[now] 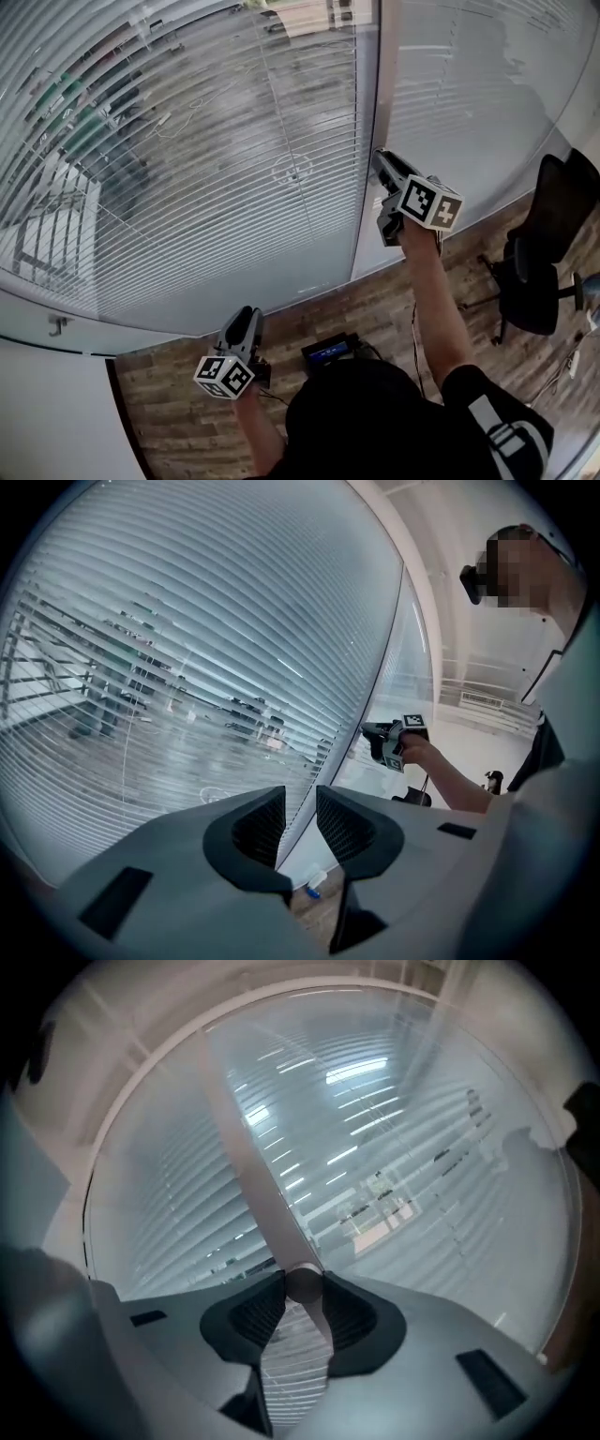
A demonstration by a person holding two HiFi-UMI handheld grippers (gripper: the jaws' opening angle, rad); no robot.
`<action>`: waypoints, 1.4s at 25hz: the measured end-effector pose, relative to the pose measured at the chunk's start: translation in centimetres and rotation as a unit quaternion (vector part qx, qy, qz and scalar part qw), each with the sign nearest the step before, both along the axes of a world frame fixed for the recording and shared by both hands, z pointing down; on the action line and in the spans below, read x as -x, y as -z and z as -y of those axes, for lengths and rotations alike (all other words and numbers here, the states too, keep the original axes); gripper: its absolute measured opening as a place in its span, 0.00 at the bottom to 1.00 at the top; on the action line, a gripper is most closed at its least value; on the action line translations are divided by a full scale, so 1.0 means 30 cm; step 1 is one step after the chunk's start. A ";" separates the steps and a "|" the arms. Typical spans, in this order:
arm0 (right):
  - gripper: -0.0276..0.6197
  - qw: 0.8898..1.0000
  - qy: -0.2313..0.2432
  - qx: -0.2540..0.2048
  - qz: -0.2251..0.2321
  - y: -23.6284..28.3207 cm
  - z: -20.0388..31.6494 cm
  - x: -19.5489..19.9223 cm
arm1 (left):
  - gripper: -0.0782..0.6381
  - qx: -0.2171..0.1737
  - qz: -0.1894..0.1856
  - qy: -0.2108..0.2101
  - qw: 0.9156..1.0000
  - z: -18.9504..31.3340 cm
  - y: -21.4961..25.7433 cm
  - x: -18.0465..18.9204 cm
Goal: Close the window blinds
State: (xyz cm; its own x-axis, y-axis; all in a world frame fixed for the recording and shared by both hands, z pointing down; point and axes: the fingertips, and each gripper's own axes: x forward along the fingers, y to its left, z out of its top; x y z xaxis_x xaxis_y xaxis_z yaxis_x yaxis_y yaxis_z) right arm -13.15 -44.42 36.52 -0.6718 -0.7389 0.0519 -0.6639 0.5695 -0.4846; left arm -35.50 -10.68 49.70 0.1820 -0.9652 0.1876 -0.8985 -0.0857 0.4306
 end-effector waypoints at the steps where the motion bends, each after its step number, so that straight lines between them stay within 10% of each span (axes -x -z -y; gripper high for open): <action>1: 0.24 1.000 0.005 0.009 0.019 0.001 0.001 0.001 | 0.27 0.000 0.000 -0.001 1.000 0.002 0.002 -0.002; 5: 0.25 0.993 0.009 -0.065 -0.093 -0.007 -0.014 0.009 | 0.27 0.000 0.000 -0.003 1.000 0.005 0.004 -0.007; 9: 0.26 0.925 -0.034 -0.198 -0.322 0.005 -0.032 0.016 | 0.27 0.002 0.001 -0.005 1.000 0.005 0.004 -0.008; 13: 0.26 0.881 -0.051 -0.248 -0.399 0.031 -0.036 0.034 | 0.27 0.003 0.000 -0.006 1.000 0.004 0.002 -0.010; 15: 0.24 0.889 -0.055 -0.235 -0.389 0.028 -0.035 0.034 | 0.27 0.004 -0.001 -0.004 1.000 0.002 0.001 -0.007; 22: 0.24 0.987 -0.012 -0.079 -0.139 0.009 -0.005 0.010 | 0.27 0.003 -0.004 0.002 1.000 -0.001 0.001 0.003; 26: 0.24 1.000 0.016 -0.009 -0.020 -0.005 0.001 0.011 | 0.27 0.003 -0.005 -0.001 1.000 0.003 0.001 0.001; 29: 0.25 0.997 0.028 -0.039 -0.066 -0.013 -0.010 0.017 | 0.27 0.004 -0.004 -0.002 1.000 0.000 -0.001 -0.002; 35: 0.26 0.891 -0.042 -0.236 -0.386 0.039 -0.037 0.032 | 0.27 0.006 -0.003 -0.005 1.000 0.004 0.005 -0.001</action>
State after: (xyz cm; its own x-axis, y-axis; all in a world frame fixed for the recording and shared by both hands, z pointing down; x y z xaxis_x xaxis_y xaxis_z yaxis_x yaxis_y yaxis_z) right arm -14.12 -43.30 35.34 -0.5114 -0.8471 0.1448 -0.7453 0.5210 0.4161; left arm -35.48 -10.79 49.56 0.1921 -0.9612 0.1979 -0.8949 -0.0889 0.4373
